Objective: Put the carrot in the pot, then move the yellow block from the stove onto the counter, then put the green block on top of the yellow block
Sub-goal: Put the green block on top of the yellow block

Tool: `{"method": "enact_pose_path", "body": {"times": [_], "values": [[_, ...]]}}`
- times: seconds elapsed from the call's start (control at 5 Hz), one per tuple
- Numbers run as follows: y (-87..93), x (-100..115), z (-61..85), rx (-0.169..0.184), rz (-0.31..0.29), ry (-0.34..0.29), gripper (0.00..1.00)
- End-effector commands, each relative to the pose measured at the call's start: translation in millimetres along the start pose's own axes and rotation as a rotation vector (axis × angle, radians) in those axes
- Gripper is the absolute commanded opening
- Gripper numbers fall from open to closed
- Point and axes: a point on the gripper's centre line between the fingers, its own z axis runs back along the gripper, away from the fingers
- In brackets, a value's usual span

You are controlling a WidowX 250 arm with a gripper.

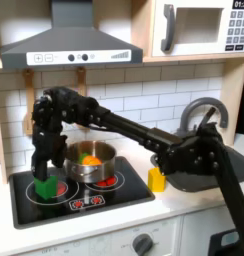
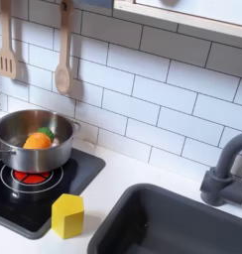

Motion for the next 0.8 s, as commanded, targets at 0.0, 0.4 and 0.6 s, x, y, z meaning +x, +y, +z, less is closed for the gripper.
{"method": "enact_pose_path", "body": {"times": [0.0,0.4,0.6], "values": [[5.7,-1,9.0,-0.02,-0.008,0.001,1.0],[21.1,-14,-13.6,-0.024,-0.019,0.06,1.0],[26.5,-11,-3.5,-0.031,-0.016,0.035,1.0]]}}
